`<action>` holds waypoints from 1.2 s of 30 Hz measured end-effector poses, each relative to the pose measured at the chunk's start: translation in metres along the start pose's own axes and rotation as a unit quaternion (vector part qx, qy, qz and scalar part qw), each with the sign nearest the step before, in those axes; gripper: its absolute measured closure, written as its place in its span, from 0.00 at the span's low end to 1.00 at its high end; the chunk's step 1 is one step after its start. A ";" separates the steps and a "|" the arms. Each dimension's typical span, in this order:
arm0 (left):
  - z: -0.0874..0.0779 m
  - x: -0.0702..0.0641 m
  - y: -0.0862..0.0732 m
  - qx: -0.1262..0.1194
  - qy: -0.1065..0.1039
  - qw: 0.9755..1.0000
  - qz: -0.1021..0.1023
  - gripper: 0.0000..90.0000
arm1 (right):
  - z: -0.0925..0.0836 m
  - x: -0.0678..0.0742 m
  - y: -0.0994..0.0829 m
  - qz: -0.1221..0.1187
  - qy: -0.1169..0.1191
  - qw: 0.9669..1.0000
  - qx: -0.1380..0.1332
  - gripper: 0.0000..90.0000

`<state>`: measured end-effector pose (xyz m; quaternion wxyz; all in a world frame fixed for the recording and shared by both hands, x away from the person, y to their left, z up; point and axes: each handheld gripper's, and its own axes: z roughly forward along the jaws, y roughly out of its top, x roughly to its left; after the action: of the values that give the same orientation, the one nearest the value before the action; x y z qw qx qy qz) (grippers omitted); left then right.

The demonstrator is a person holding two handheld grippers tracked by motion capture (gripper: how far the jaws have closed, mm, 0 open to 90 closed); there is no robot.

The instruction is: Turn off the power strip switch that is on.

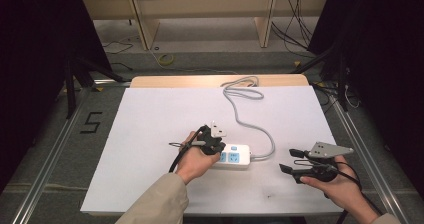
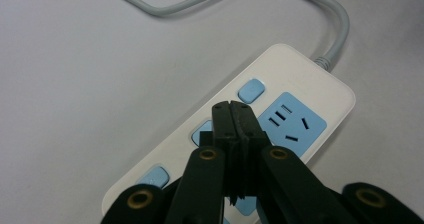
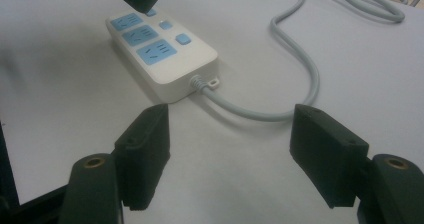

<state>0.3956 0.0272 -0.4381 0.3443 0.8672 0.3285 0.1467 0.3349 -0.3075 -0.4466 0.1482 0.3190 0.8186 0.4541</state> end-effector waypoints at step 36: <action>0.023 0.007 0.004 0.036 0.017 0.999 0.014 1.00 | 0.001 0.000 -0.001 -0.002 0.006 1.000 0.002 0.36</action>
<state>0.4138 0.0185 -0.4519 0.3053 0.8807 0.3276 0.1543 0.3347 -0.3071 -0.4473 0.1439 0.3151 0.8207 0.4544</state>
